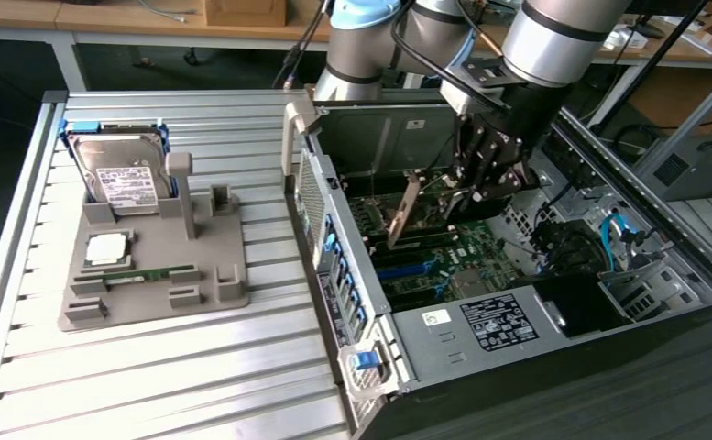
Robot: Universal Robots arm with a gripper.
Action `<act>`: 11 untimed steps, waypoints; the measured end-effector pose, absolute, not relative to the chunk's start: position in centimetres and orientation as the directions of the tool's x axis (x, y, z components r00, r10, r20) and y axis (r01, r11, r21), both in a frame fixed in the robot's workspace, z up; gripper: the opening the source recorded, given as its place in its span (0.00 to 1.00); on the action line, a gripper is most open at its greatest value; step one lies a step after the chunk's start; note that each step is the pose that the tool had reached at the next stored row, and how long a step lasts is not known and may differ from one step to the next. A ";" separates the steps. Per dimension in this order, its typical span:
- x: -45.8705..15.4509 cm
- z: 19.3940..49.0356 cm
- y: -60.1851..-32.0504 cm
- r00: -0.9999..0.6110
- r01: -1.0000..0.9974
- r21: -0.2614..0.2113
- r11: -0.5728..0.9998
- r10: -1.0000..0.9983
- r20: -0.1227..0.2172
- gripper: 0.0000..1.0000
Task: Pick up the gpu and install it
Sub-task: 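Insert the gpu into the slot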
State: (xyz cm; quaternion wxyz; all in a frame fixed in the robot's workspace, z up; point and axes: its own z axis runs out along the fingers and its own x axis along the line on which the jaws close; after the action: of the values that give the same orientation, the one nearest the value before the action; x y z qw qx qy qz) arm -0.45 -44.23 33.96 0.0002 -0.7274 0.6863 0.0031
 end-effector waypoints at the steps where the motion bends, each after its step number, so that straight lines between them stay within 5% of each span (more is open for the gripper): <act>1: -0.5 33.9 -44.2 0.058 -0.998 0.004 -0.058 -0.998 -0.005 0.27; 11: -0.7 33.5 -44.3 0.058 -0.998 0.004 -0.058 -0.998 -0.005 0.27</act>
State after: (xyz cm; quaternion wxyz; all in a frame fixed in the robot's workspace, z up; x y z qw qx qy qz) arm -0.66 -44.34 33.53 0.0003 -0.7274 0.6863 0.0031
